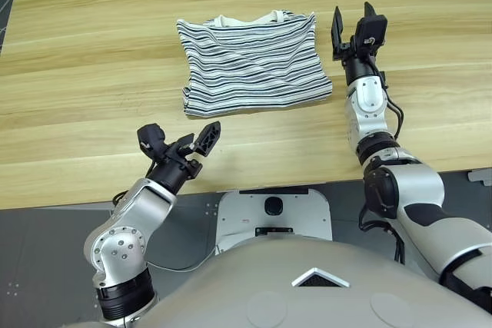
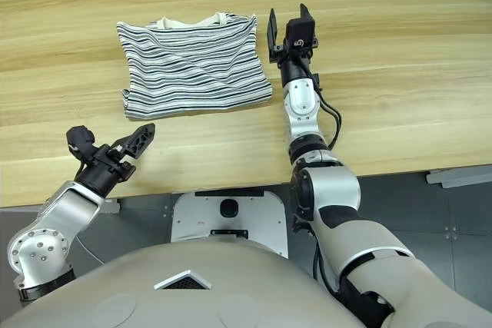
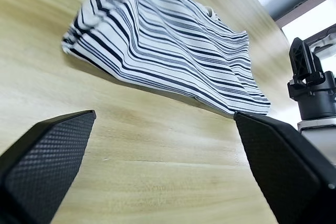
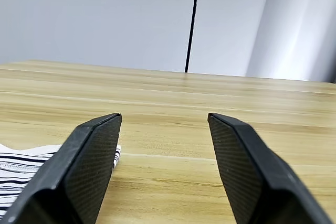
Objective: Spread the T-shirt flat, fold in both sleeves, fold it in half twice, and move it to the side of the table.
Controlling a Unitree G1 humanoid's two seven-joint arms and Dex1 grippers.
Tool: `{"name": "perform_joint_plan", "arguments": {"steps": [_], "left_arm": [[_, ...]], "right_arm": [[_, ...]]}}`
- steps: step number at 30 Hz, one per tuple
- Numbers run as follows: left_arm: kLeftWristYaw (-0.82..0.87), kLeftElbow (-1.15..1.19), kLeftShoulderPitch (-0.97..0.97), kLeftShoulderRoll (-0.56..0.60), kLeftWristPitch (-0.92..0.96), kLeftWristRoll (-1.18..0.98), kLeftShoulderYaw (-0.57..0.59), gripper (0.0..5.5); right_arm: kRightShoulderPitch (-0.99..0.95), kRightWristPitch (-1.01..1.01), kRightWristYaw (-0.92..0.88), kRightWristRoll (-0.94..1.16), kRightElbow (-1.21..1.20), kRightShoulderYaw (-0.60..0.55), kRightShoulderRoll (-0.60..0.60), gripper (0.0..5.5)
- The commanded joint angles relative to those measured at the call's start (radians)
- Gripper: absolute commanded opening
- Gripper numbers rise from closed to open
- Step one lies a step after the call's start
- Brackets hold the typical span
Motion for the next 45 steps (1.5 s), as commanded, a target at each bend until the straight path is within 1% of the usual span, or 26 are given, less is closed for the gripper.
{"name": "perform_joint_plan", "arguments": {"steps": [1, 4, 8, 20, 26, 27, 30, 35, 40, 45], "left_arm": [[0.066, 0.111, -0.084, -0.051, -0.022, 0.027, 0.002, 4.90], [0.093, 0.205, -0.179, -0.091, -0.080, 0.080, 0.009, 4.90], [0.112, 0.261, -0.261, -0.117, -0.128, 0.129, 0.018, 4.90], [0.051, 0.379, -0.304, -0.163, -0.169, 0.224, -0.015, 4.90], [0.011, 0.481, -0.336, -0.180, -0.243, 0.279, 0.003, 4.00], [0.007, 0.496, -0.337, -0.184, -0.252, 0.287, 0.006, 3.77], [-0.003, 0.535, -0.340, -0.190, -0.278, 0.305, 0.017, 3.40], [-0.025, 0.601, -0.349, -0.194, -0.339, 0.345, 0.040, 2.51], [-0.065, 0.681, -0.404, -0.165, -0.412, 0.388, 0.069, 1.49], [-0.101, 0.756, -0.457, -0.130, -0.463, 0.421, 0.093, 0.68]], "right_arm": [[-0.003, -0.009, -0.001, 0.006, -0.009, 0.000, 0.007, 3.04], [0.005, -0.013, -0.004, 0.005, -0.006, 0.001, 0.007, 3.04], [0.008, -0.015, -0.010, 0.001, -0.006, 0.004, 0.009, 3.04], [0.001, -0.032, -0.016, 0.003, -0.019, 0.006, 0.005, 3.04], [0.008, -0.035, -0.016, -0.001, -0.019, 0.011, 0.013, 3.04], [0.008, -0.036, -0.016, -0.001, -0.020, 0.012, 0.012, 3.04], [0.007, -0.037, -0.018, -0.001, -0.020, 0.011, 0.012, 3.04], [0.013, -0.039, -0.019, -0.003, -0.018, 0.015, 0.017, 3.04], [0.027, -0.044, -0.008, 0.005, -0.019, 0.013, 0.017, 3.04], [0.051, -0.064, 0.014, 0.011, -0.043, 0.012, 0.009, 3.04]]}}
